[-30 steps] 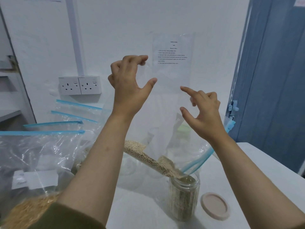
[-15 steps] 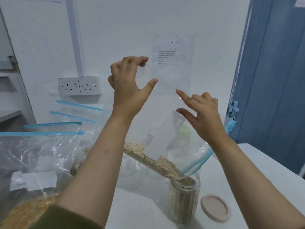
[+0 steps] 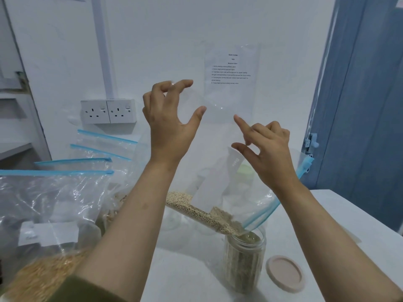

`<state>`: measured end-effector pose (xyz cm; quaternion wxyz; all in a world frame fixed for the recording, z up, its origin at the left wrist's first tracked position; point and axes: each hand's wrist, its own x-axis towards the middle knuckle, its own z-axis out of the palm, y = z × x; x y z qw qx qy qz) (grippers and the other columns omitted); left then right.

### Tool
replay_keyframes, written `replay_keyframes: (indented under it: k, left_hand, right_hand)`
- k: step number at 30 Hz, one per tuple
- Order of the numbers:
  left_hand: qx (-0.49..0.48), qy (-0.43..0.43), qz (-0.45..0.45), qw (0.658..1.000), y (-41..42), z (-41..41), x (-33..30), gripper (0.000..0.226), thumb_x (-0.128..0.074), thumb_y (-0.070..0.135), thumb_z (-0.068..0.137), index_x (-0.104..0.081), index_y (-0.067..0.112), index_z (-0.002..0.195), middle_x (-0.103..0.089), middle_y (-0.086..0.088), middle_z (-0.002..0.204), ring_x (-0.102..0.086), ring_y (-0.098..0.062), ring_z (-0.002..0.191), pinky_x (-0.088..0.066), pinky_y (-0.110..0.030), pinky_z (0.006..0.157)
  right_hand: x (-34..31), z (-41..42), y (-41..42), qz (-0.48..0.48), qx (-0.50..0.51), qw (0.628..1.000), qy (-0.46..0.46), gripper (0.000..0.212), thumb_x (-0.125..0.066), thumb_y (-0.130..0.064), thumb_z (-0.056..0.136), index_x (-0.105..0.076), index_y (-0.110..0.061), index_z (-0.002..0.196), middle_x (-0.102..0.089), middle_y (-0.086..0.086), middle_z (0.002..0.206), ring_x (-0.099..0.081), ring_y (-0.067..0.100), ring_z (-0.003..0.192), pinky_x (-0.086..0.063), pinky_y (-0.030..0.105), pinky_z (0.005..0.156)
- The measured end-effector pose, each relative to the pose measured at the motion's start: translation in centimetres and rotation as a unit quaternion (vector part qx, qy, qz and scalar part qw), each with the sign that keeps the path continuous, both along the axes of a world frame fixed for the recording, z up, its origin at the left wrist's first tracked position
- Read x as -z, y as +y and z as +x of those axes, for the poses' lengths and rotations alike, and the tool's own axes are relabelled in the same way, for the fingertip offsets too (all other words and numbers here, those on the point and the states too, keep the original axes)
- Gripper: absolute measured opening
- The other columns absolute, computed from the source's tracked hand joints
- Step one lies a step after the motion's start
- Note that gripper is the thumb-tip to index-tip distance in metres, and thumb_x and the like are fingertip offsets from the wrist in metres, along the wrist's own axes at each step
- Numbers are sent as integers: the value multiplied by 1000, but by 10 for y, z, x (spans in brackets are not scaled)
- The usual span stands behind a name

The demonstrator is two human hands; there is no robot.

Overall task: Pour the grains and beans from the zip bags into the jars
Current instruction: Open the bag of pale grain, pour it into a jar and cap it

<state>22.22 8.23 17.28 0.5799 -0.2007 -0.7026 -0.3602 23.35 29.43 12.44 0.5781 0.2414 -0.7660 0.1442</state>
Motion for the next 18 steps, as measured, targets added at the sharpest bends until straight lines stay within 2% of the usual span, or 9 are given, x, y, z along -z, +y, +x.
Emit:
replay_keyframes:
  k: [3,7,11,15,18]
  left_hand:
    - [-50,-6,4,999,-1,5,10,55,-72,40,84,-57,25,134,-51,-5,127,-42,-22,120,-25,-27,97]
    - [-108,-17,14,994,-2,13,37,63,-69,41,86,-47,28,144,-35,-7,149,-27,-22,137,-15,-33,112]
    - [-117,-57,3,991,-5,17,84,64,-68,41,88,-43,30,146,-18,-10,159,-13,-24,146,0,-32,115]
    - [-96,-135,45,985,-10,19,141,68,-63,45,88,-37,30,149,-1,-8,162,1,-20,150,1,-40,116]
    - [-68,-214,134,965,-13,21,171,70,-60,53,91,-32,32,152,8,-7,164,7,-20,151,-2,-43,117]
  right_hand:
    - [1,0,-2,-7,-1,1000,0,47,-58,-41,94,-58,-24,138,-45,-19,84,-38,15,81,-26,33,77]
    - [3,-1,-5,-18,1,1000,0,47,-59,-39,93,-59,-23,137,-46,-18,85,-32,10,83,-21,30,76]
    - [3,0,-4,-28,15,999,4,46,-61,-38,94,-58,-24,137,-51,-16,84,-33,11,83,-21,31,76]
    - [4,3,-6,-39,15,999,10,46,-66,-34,93,-59,-23,137,-57,-11,84,-35,14,84,-22,32,76]
    - [4,5,-7,-41,5,999,11,45,-67,-31,93,-59,-23,136,-59,-10,85,-36,14,84,-26,35,77]
